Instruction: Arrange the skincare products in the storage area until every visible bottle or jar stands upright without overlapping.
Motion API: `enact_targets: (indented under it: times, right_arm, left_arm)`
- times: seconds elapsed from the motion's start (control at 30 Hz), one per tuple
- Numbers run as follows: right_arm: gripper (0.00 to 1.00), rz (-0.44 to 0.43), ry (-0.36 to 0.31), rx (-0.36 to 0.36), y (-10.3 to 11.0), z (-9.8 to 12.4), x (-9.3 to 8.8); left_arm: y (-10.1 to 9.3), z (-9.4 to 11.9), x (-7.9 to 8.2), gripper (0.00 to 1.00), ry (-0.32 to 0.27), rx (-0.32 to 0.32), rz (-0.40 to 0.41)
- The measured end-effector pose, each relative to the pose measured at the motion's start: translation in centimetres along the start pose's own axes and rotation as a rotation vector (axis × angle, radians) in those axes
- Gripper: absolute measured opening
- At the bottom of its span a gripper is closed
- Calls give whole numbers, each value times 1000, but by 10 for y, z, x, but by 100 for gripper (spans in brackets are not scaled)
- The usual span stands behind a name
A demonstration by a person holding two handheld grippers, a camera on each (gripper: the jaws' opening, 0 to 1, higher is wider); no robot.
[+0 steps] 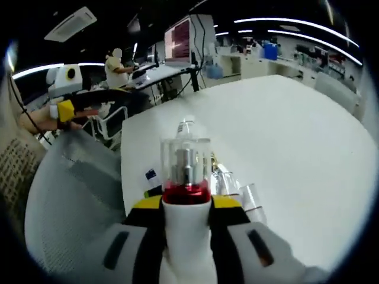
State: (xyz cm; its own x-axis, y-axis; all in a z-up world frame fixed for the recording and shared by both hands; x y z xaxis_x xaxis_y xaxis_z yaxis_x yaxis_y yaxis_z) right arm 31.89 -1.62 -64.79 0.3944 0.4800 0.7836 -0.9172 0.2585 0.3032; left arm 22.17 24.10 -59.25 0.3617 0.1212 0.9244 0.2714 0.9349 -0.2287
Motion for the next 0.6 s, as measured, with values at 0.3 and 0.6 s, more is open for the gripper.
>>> enact_targets:
  times: [0.3,0.6]
  right_arm:
    - [29,-156,-241,31,13,29,-1]
    - [29,-192,-471,93,32,61,26]
  left_arm:
    - [-27,-9,2,82,54,-136,-26]
    - [-60,-36,19,83,85,-307,-121]
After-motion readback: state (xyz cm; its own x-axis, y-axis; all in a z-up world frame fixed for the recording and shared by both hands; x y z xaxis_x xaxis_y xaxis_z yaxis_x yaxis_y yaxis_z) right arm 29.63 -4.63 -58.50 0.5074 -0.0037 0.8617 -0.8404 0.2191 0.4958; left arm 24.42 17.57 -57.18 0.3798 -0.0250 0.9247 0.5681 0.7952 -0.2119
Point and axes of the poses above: the point that each gripper's makers call its tool centre point, and the gripper's own axes: z roughly backward along the fingers, y roughly to its left, x roughly out of its top, the point moved 9 cm from there along z, roughly backward along the fingers, and after that the axes turned 12 degrees about x, right-handed, at the moved point
